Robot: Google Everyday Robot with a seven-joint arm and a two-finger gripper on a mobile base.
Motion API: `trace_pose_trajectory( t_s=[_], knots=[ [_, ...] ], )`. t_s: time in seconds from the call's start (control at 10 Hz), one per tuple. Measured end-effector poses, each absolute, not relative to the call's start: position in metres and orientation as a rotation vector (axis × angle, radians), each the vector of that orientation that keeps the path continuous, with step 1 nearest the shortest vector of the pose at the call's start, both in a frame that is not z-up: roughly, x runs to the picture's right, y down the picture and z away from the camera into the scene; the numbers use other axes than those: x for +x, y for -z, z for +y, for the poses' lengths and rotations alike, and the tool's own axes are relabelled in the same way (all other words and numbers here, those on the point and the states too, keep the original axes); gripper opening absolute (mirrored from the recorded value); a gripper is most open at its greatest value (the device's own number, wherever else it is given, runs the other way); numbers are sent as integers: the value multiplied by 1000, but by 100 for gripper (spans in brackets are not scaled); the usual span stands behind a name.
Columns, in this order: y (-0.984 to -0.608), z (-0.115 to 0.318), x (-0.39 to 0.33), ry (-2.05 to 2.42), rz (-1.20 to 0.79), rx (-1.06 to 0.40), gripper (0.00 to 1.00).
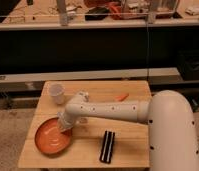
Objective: Push the ceramic bowl across the table
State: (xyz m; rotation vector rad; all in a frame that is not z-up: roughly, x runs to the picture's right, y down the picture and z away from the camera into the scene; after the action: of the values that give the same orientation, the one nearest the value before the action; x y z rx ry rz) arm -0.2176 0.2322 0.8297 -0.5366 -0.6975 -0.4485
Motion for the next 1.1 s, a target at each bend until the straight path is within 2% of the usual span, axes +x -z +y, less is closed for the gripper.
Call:
trace_pose_trajectory(
  t_s=[1.1],
  knots=[
    [-835, 227, -227, 422, -694, -540, 1]
  ],
)
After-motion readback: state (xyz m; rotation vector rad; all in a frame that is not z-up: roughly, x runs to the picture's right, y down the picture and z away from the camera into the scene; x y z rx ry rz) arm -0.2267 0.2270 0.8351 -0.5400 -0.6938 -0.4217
